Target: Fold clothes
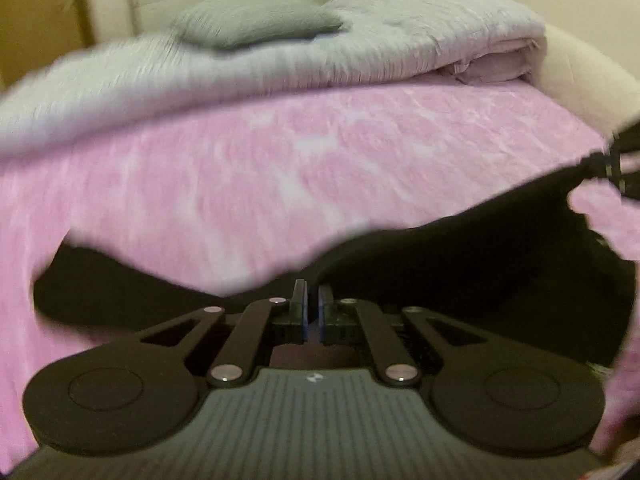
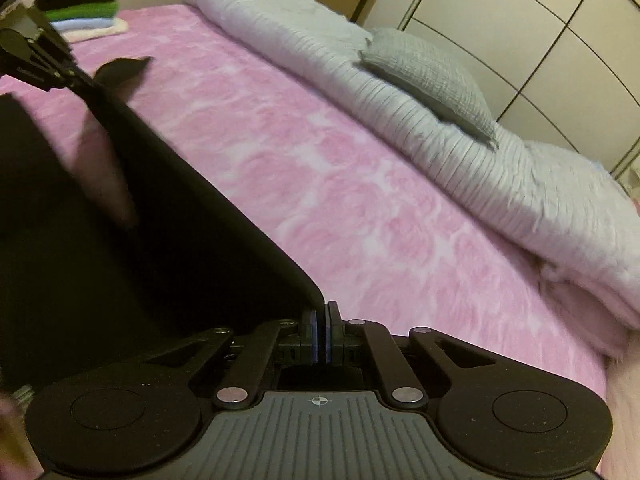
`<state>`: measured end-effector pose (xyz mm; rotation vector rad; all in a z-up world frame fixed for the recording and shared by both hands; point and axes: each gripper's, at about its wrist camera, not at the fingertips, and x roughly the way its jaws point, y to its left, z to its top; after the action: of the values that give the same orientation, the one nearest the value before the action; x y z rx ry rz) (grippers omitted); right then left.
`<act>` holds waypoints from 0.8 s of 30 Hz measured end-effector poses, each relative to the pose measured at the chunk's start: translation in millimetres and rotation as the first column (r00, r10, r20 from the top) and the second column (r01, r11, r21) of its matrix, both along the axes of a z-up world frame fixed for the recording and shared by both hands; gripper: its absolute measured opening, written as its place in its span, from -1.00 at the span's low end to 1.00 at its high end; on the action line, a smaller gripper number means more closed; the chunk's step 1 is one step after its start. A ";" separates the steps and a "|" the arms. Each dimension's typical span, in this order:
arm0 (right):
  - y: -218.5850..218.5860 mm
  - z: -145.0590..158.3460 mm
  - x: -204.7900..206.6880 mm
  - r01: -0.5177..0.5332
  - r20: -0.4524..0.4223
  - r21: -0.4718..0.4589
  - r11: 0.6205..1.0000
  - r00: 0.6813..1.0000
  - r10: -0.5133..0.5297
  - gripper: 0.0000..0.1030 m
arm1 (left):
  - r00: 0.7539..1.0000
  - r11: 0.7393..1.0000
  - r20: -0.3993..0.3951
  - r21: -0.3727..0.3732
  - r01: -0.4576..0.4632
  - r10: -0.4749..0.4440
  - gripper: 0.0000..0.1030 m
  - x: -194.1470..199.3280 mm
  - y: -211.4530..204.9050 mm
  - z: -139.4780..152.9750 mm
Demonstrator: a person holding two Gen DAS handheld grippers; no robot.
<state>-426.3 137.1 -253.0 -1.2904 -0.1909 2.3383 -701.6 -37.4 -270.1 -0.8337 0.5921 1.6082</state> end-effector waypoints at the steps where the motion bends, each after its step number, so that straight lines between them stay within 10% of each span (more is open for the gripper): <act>1: -20.5 -4.8 9.3 0.013 0.013 -0.012 1.000 1.000 -0.013 -0.94 | 0.998 0.999 0.051 -0.036 -0.040 0.042 -0.93 7.7 -15.7 -7.8; 5: -79.6 -52.3 31.2 0.077 0.199 -0.113 0.991 0.979 -0.054 -0.93 | 0.965 0.966 0.183 -0.212 -0.149 0.189 -0.81 32.8 -53.0 -50.2; 8: -93.0 -64.1 49.2 0.203 0.180 -0.236 0.950 0.970 -0.163 -0.51 | 0.937 0.958 0.256 -0.223 -0.182 0.238 -0.76 42.5 -63.6 -48.5; 10: -82.6 -57.8 68.0 0.346 0.088 -0.394 0.851 0.936 -0.340 0.05 | 0.912 0.956 0.307 -0.198 -0.218 0.271 -0.62 41.4 -66.6 -40.7; 12: -64.0 -52.0 94.2 0.454 -0.007 -0.573 0.683 0.830 -0.558 0.20 | 0.879 0.945 0.353 -0.182 -0.271 0.320 -0.52 34.6 -68.4 -36.8; 17: -37.0 -54.0 156.1 0.514 -0.083 -0.794 0.324 0.437 -0.896 0.20 | 0.735 0.862 0.457 -0.188 -0.471 0.501 -0.44 2.0 -74.3 -45.9; 21: -29.1 -59.5 191.7 0.478 -0.093 -0.862 0.167 0.176 -0.980 0.20 | 0.632 0.787 0.487 -0.229 -0.573 0.603 -0.44 -23.7 -71.3 -60.2; 24: -26.4 -63.8 210.4 0.443 -0.094 -0.891 0.100 0.036 -0.995 0.19 | 0.620 0.774 0.485 -0.230 -0.590 0.617 -0.44 -33.5 -61.6 -66.5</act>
<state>-215.9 110.7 -316.8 -0.1952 1.4868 1.4831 -735.1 -99.0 -336.6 -1.5808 -0.0947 1.8315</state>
